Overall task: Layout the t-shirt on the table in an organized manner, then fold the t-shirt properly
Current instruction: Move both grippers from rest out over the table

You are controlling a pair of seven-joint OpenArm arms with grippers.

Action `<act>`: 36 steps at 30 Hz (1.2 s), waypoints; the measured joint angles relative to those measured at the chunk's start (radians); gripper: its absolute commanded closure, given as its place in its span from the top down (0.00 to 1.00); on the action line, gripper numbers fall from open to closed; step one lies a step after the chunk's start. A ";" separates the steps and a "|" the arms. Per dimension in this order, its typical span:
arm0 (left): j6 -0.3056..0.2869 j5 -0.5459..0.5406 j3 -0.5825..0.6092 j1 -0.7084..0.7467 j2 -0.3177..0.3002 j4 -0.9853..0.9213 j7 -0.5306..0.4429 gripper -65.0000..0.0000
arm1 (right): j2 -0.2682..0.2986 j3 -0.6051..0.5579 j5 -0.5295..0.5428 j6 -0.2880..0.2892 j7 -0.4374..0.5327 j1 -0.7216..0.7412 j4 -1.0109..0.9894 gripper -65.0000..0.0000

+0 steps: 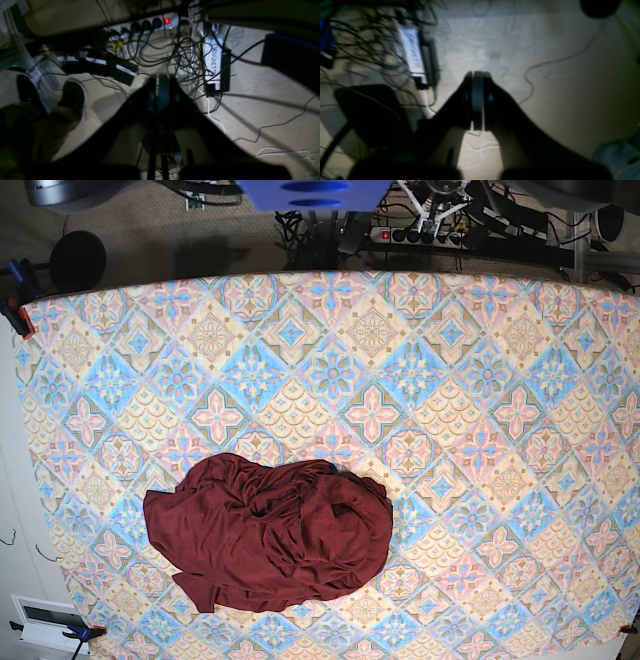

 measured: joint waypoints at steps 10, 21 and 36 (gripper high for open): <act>-0.007 -0.124 0.003 0.219 -0.084 0.368 0.007 0.00 | 0.022 0.202 0.002 0.000 0.006 -0.196 0.394 0.00; 0.000 -0.147 0.000 0.451 -0.158 0.775 0.009 0.00 | 0.023 0.321 -0.001 0.000 -0.101 -0.372 0.829 0.00; 0.001 -0.145 -0.153 0.564 -0.161 1.209 0.106 0.00 | 0.020 0.280 0.003 0.001 -0.311 -0.406 1.239 0.00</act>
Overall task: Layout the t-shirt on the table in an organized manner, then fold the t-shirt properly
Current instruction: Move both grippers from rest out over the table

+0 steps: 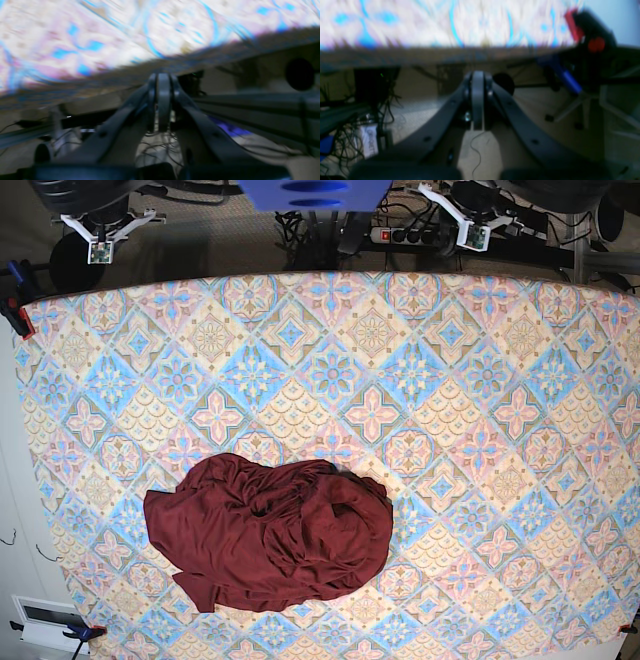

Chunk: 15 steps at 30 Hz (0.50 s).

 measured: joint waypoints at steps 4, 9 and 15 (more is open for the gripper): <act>0.002 0.000 -0.019 -0.051 0.001 0.004 0.012 0.00 | 0.001 -0.091 -0.002 0.014 0.019 0.130 0.005 0.00; 0.002 -0.001 -0.024 -0.103 -0.003 0.008 0.002 0.00 | 0.002 -0.213 -0.003 0.000 -0.011 0.237 0.002 0.00; 0.002 -0.004 -0.024 -0.203 -0.001 0.008 0.004 0.00 | 0.063 -0.388 -0.006 -0.007 -0.087 0.428 0.003 0.00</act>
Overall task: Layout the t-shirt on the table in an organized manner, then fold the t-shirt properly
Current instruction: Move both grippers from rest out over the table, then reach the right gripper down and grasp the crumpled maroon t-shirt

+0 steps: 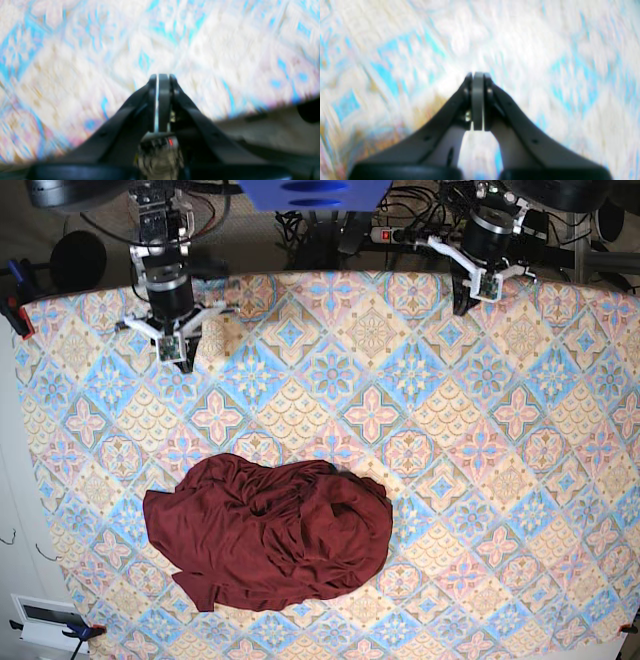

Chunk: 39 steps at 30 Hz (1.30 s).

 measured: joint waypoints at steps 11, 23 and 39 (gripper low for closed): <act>0.000 0.000 0.003 -0.161 0.004 -0.002 0.152 0.00 | -0.010 -0.186 0.002 0.008 -0.149 0.320 -0.031 0.11; -0.003 -0.003 -0.004 -0.277 0.054 -0.002 0.288 0.12 | -0.155 -0.225 0.005 0.006 -0.150 0.576 -0.288 0.34; -0.005 0.000 -0.010 -0.281 0.070 -0.003 0.291 0.25 | -0.268 -0.223 0.205 0.013 -0.150 0.822 -0.607 0.34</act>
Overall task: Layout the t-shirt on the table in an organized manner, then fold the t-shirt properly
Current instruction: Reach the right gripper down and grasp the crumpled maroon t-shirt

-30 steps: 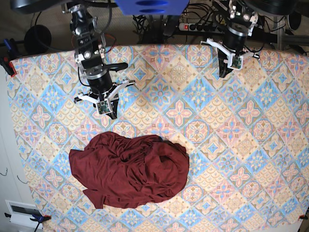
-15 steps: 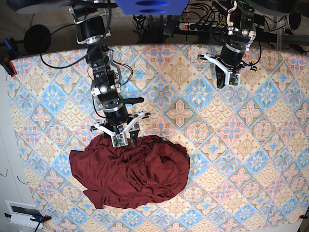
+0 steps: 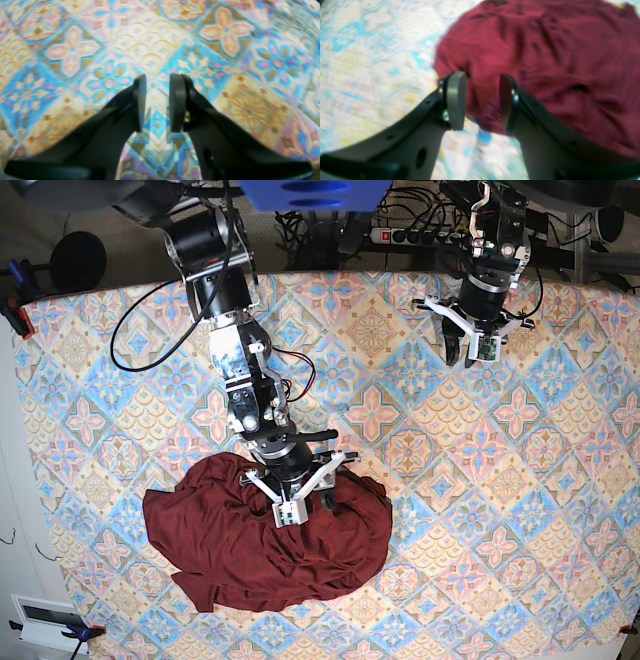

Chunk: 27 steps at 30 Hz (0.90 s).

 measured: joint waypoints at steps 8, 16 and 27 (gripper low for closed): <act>0.001 0.000 0.000 0.000 0.000 0.000 0.000 0.25 | 0.007 0.052 0.159 -0.014 0.000 0.020 -0.085 0.34; 0.001 0.001 0.000 0.000 0.000 0.000 0.000 0.25 | 0.007 0.051 0.204 -0.013 0.032 0.108 -0.100 0.34; 0.001 0.000 0.000 0.000 0.000 0.000 0.000 0.25 | 0.007 0.050 0.249 -0.013 0.014 0.100 -0.193 0.41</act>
